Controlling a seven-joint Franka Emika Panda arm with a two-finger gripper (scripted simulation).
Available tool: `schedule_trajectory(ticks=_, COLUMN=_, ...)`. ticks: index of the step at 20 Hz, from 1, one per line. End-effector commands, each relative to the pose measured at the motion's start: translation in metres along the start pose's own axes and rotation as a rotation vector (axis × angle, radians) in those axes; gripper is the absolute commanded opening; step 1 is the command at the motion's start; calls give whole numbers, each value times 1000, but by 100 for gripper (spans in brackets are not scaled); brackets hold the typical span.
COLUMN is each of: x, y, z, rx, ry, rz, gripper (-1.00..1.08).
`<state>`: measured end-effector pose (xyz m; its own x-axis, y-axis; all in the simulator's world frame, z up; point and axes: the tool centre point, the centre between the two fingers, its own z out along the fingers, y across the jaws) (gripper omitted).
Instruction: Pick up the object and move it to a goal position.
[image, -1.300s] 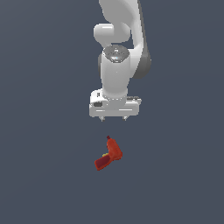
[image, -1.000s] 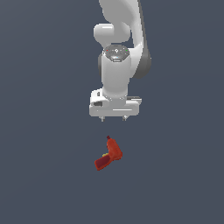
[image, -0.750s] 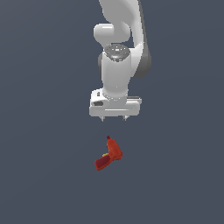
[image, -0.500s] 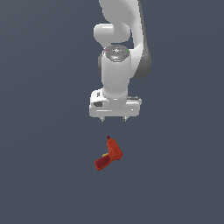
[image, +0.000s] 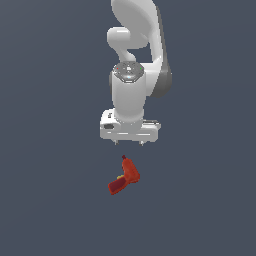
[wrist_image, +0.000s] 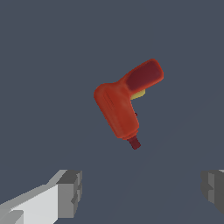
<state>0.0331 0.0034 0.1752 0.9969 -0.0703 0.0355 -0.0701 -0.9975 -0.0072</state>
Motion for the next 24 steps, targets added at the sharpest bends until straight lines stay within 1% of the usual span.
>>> schedule_trajectory(ticks=1, x=9, y=2, z=6, rx=7, ry=-6, rz=45, gripper=108)
schedule_trajectory(ticks=15, x=68, y=16, z=64, rx=56, ry=-60, rz=390, gripper=108)
schedule_trajectory(ticks=24, x=93, y=24, z=103, rx=82, ry=-98, rz=583, gripper=108)
